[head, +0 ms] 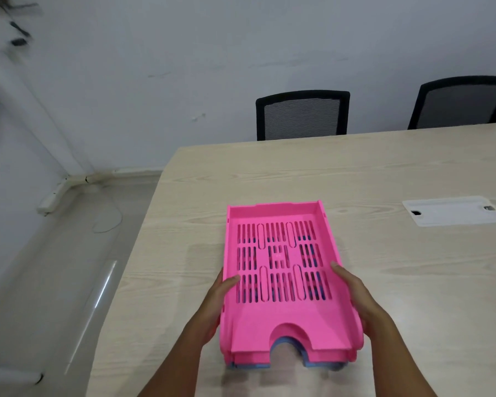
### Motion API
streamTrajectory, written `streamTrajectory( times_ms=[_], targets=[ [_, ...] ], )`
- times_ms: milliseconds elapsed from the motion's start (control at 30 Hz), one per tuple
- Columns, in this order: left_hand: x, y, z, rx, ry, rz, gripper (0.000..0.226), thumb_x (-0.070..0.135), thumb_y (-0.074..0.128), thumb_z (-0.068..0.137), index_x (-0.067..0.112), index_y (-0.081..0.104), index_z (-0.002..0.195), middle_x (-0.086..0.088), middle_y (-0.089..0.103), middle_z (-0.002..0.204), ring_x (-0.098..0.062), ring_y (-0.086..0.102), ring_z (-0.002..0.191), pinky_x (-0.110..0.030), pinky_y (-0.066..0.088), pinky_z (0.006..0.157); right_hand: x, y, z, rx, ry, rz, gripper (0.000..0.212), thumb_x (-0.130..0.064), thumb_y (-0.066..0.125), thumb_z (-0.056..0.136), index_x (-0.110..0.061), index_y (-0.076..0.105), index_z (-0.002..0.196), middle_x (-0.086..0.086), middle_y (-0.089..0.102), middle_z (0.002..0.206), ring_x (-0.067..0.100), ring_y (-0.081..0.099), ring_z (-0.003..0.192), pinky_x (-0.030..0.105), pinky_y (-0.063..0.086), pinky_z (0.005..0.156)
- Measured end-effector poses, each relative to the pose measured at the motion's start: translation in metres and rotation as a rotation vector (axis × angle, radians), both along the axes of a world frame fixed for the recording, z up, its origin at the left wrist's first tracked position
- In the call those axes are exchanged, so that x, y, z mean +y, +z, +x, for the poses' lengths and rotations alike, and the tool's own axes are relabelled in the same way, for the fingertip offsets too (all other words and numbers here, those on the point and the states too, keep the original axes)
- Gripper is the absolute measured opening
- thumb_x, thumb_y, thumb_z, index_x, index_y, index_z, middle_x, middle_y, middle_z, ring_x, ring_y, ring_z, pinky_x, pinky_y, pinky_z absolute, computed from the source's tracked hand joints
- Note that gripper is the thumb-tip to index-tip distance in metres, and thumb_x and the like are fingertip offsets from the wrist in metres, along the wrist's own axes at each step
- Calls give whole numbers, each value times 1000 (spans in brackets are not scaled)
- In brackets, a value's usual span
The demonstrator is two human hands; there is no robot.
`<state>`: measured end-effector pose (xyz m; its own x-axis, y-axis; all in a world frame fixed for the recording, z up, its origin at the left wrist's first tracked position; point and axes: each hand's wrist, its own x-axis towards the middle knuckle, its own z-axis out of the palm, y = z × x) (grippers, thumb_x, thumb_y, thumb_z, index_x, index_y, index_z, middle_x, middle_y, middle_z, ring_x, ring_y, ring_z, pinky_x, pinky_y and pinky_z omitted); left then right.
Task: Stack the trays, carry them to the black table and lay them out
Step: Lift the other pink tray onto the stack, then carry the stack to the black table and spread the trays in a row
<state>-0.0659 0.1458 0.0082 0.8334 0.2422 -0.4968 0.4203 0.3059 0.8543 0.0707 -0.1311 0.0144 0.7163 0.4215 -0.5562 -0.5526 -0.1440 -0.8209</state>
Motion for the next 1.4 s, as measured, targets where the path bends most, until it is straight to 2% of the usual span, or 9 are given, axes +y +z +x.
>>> streamTrajectory(
  times_ms=[67, 200, 367, 567, 700, 867, 1033, 1300, 1400],
  targets=[
    [-2, -5, -1, 1, 16, -59, 61, 44, 68, 80, 25, 51, 136, -13, 72, 119, -35, 69, 108, -61, 43, 104, -1, -2, 0, -22, 5, 7, 58, -56, 54, 89, -13, 62, 127, 18, 74, 112, 33, 73, 89, 45, 53, 88],
    [-7, -3, -6, -5, 70, -99, 59, 33, 69, 81, 17, 52, 135, -18, 73, 115, -35, 72, 97, -52, 55, 91, -1, -6, 0, -44, 10, 15, 58, -56, 58, 85, -14, 64, 124, 15, 76, 108, 30, 73, 84, 51, 48, 99],
    [-3, -7, -20, -15, 102, -49, 61, 40, 70, 82, 22, 51, 138, -16, 71, 120, -39, 68, 109, -63, 46, 101, 6, -11, 3, -44, 20, 47, 48, -50, 58, 88, -18, 65, 123, 15, 77, 105, 31, 74, 82, 56, 46, 102],
    [12, -8, -55, -26, 220, -53, 51, 36, 67, 85, 19, 59, 132, -16, 71, 119, -38, 68, 108, -61, 46, 102, 38, -9, -2, -61, 113, 94, 53, -49, 62, 81, -23, 63, 127, 18, 75, 110, 36, 73, 88, 65, 44, 102],
    [30, -10, -92, -41, 353, -67, 44, 27, 66, 85, 13, 62, 127, -24, 71, 115, -45, 67, 105, -64, 47, 99, 78, 1, -14, -92, 218, 124, 57, -44, 66, 77, -20, 62, 128, 20, 74, 108, 34, 73, 83, 59, 51, 95],
    [63, -4, -161, -92, 537, -60, 47, 19, 62, 77, 8, 63, 123, -28, 71, 110, -44, 69, 96, -61, 52, 92, 152, 9, -56, -107, 380, 137, 65, -55, 68, 70, -31, 60, 130, 15, 75, 112, 37, 72, 94, 68, 43, 102],
    [104, 6, -245, -134, 707, -9, 48, 15, 58, 75, 5, 62, 121, -20, 75, 97, -35, 72, 84, -43, 61, 71, 229, 11, -119, -88, 518, 169, 62, -56, 70, 69, -30, 64, 125, 15, 74, 115, 43, 69, 103, 69, 40, 103],
    [153, 14, -412, -141, 1022, 86, 42, 11, 58, 80, 10, 65, 121, -22, 74, 99, -36, 71, 85, -56, 54, 87, 368, 22, -249, -114, 870, 208, 64, -48, 69, 69, -10, 65, 121, 22, 74, 108, 35, 74, 86, 57, 53, 91],
    [156, 21, -478, -123, 1183, 120, 45, 12, 59, 75, 8, 66, 120, -20, 76, 95, -35, 71, 82, -54, 55, 86, 416, 24, -308, -102, 1012, 233, 72, -46, 70, 64, -3, 63, 121, 19, 76, 100, 34, 74, 81, 48, 59, 76]
  ],
)
